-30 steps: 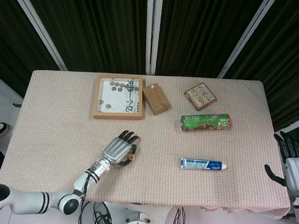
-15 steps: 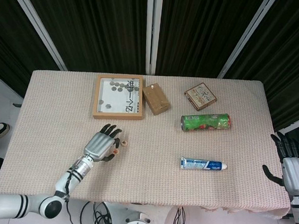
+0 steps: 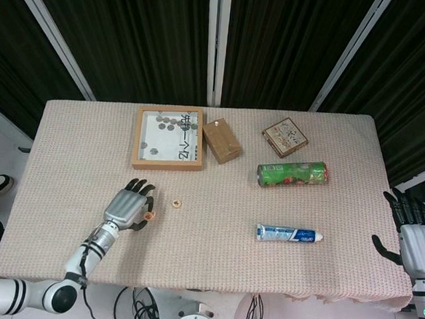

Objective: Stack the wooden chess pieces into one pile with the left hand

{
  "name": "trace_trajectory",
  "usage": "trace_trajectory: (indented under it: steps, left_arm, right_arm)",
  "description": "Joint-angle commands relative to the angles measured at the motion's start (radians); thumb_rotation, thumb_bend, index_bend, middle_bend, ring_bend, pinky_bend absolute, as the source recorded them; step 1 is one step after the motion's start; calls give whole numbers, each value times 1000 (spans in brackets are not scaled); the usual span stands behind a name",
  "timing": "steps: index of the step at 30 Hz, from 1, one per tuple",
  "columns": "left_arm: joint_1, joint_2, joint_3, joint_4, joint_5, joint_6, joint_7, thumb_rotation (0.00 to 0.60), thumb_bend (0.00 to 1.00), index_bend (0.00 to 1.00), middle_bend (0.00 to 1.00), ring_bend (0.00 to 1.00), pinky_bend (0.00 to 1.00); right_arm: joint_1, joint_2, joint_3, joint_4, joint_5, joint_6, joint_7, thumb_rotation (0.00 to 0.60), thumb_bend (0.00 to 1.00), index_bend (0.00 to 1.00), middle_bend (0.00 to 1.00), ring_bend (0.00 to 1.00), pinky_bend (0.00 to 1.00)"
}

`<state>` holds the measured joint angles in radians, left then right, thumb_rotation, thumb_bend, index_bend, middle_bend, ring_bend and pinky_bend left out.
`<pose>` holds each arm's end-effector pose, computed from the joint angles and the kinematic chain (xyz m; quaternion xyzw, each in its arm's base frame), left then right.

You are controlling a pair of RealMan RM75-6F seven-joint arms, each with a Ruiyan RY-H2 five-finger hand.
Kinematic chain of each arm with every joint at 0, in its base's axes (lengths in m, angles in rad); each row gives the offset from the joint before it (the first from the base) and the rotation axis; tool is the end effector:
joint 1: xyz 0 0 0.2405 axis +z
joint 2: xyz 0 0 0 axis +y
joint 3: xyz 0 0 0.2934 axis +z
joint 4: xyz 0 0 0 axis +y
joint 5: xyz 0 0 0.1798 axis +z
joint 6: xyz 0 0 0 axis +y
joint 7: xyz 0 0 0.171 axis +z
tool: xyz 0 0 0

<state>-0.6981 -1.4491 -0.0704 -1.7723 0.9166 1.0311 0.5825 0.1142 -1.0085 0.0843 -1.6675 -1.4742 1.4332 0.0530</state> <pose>-0.1868 0.3340 0.0110 -0.7627 -0.4132 -0.2867 0.4067 -0.3228 -0.2234 0.2353 0.5949 -0.3881 0.3915 0.5850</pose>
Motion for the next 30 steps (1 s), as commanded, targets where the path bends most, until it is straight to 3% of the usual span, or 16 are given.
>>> trace_trajectory:
  steps: [1,21,30]
  left_arm:
    - [-4,-9,-2,10,8,2,-7,600,283,483,118,0,0]
    - [-18,-34,2,56,-11,-1,-11,600,283,450,118,0,0]
    - [-17,-29,5,58,-5,4,-16,600,282,333,118,0,0]
  right_arm:
    - [-1,1,1,1,3,1,3,600,241,0,0,0,0]
    - [1,1,0,3,4,-5,4,600,242,0,0,0,0]
    - [2,1,0,4,4,-7,4,600,242,0,0,0,0]
